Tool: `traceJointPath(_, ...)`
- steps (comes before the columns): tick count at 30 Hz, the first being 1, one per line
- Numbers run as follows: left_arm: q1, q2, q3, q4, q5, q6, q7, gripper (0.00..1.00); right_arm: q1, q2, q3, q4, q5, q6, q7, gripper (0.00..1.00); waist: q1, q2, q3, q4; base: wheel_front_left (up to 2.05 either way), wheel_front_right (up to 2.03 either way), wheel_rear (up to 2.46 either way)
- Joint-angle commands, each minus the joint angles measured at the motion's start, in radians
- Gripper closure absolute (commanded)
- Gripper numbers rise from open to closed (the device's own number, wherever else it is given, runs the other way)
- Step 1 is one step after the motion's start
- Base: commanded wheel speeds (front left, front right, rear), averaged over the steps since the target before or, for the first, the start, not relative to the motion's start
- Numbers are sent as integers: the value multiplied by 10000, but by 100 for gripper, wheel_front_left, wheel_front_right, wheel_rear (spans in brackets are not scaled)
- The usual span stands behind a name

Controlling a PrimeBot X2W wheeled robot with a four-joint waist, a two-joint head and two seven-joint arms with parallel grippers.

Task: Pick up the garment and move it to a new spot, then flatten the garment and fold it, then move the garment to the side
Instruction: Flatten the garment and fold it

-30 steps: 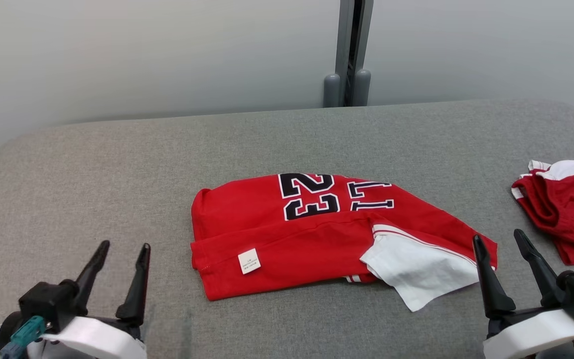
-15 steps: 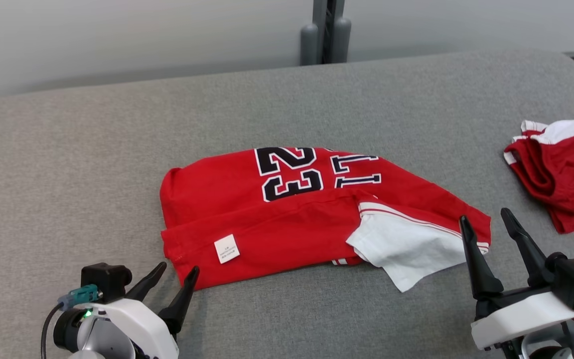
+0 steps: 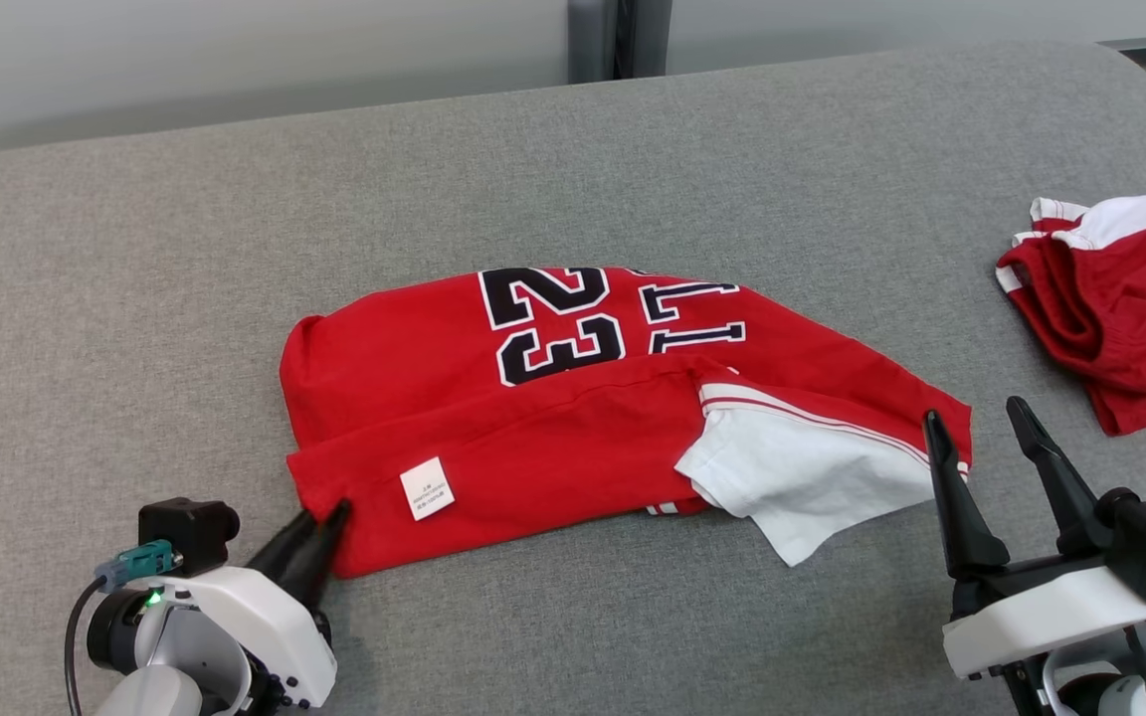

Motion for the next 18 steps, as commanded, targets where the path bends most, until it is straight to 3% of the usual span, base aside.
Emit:
traceJointPath(1, -155, 74, -9, 30, 16, -37, -69, 100, -94, -35, -43, 48, 12, -3, -30, 0, 0, 0, -24, 24, 0, 0, 0)
traceJointPath(10, -204, 211, -55, -277, 115, 81, -75, 100, 468, -35, 269, 515, 286, -3, 413, 0, 0, 0, 43, 143, 0, 0, 0)
traceJointPath(18, -278, 306, -25, -606, 138, 207, -56, 100, 596, -38, 1292, 1899, 902, -3, 262, 0, 0, 0, 374, 173, 0, 0, 0)
